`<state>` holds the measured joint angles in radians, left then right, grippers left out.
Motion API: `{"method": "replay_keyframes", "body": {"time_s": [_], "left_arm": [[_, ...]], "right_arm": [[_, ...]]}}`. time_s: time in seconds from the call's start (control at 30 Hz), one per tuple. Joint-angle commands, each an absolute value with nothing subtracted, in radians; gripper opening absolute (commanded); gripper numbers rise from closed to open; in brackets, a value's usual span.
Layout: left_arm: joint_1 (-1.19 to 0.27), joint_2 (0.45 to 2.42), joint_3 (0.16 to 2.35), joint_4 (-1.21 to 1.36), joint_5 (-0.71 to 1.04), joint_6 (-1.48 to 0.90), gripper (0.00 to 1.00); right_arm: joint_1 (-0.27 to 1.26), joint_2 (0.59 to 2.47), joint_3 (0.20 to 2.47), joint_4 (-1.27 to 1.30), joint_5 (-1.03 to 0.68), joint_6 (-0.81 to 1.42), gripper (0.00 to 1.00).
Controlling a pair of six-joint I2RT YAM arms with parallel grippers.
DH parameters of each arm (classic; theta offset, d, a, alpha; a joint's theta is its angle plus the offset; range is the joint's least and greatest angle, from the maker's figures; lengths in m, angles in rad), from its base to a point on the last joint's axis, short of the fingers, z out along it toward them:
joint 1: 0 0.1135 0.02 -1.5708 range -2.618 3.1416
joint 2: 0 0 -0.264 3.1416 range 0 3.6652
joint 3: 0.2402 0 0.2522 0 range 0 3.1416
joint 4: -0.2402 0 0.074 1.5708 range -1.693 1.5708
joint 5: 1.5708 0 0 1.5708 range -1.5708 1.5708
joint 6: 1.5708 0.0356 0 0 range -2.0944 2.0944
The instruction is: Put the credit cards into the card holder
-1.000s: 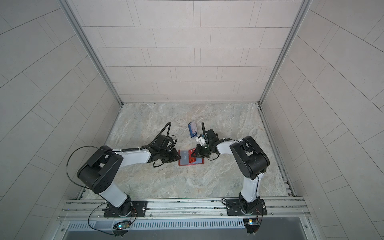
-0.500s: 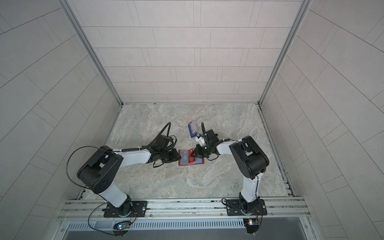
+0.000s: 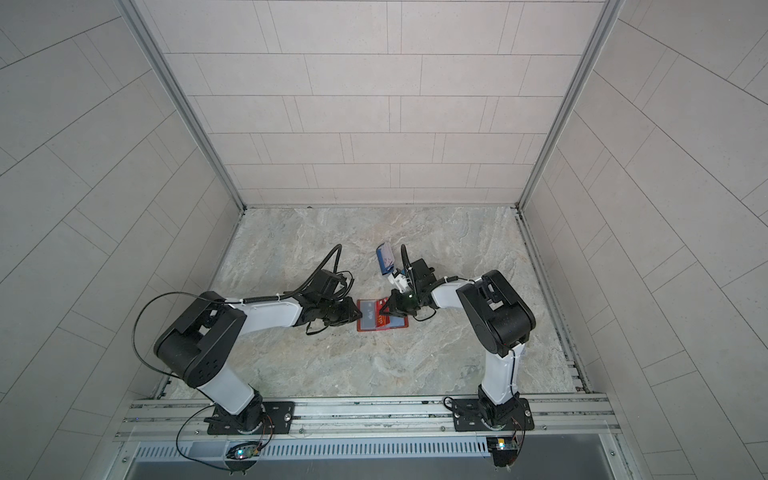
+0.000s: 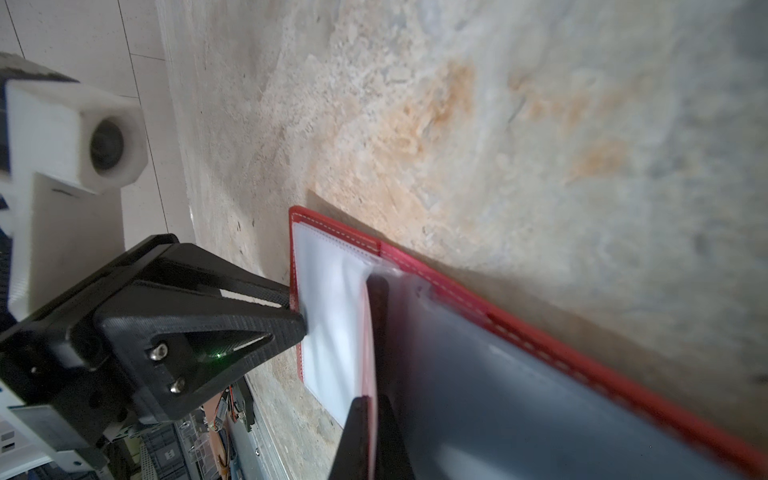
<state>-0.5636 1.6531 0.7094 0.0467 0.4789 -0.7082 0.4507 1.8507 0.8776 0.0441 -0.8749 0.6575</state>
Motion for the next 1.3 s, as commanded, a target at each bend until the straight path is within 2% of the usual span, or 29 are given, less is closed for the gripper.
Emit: {"method": "replay_keyframes", "body": {"time_s": [0.0,0.2,0.33,0.8,1.27], "left_arm": [[-0.569,1.657,0.682,-0.011,0.457,-0.704,0.17],[-0.571,1.66,0.68,-0.011,0.459,-0.704,0.12],[-0.569,1.655,0.678,-0.01,0.46,-0.704,0.0],[-0.57,1.647,0.672,-0.006,0.462,-0.704,0.0],[-0.57,1.642,0.667,0.002,0.471,-0.704,0.0]], "right_arm": [[0.465,1.888,0.86,-0.027,-0.835,0.645,0.0],[0.464,1.887,0.867,-0.018,-0.824,0.649,0.11],[0.464,1.883,0.87,-0.035,-0.804,0.645,0.19],[0.473,1.841,0.925,-0.188,-0.679,0.566,0.46],[0.503,1.809,0.998,-0.333,-0.543,0.496,0.61]]}}
